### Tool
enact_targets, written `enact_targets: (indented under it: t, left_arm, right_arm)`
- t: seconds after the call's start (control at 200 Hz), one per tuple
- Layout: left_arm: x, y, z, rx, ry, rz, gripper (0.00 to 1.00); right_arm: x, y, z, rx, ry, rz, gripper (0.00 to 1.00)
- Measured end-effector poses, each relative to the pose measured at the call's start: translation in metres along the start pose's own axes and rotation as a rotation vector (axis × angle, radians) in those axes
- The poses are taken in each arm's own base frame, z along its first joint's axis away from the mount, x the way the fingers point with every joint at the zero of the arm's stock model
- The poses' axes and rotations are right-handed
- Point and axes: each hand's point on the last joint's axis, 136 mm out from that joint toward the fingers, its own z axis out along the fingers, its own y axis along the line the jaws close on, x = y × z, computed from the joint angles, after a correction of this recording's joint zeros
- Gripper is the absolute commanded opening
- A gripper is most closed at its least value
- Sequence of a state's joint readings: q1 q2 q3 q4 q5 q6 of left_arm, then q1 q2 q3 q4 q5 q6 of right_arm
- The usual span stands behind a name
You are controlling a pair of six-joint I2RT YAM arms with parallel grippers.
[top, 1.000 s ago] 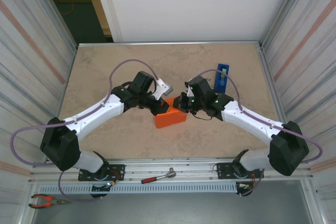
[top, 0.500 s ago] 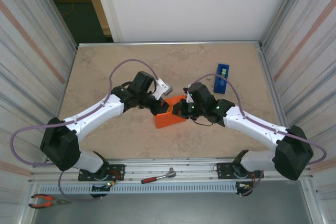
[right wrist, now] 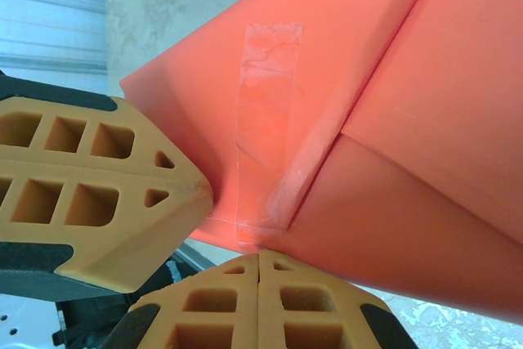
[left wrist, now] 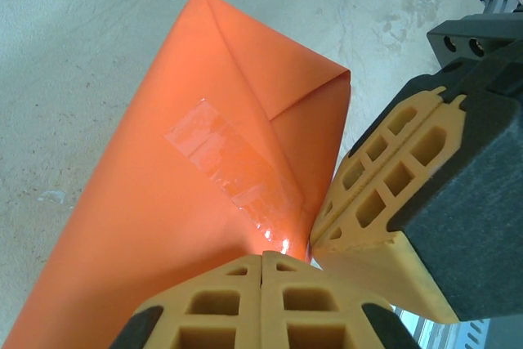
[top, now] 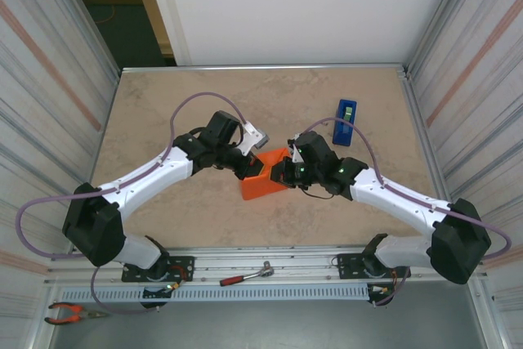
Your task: Wrap the gift box in paper
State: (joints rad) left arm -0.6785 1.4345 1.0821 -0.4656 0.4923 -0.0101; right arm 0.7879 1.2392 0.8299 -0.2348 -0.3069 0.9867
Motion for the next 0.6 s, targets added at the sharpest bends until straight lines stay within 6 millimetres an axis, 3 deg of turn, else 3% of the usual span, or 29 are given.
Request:
enact_targets:
  t: [0.601]
  left_arm:
    - [-0.0002, 0.0008, 0.0002, -0.004, -0.002, 0.001, 0.0]
  right_arm:
    - [0.0036, 0.0009, 0.0032, 0.01, -0.003, -0.008, 0.0]
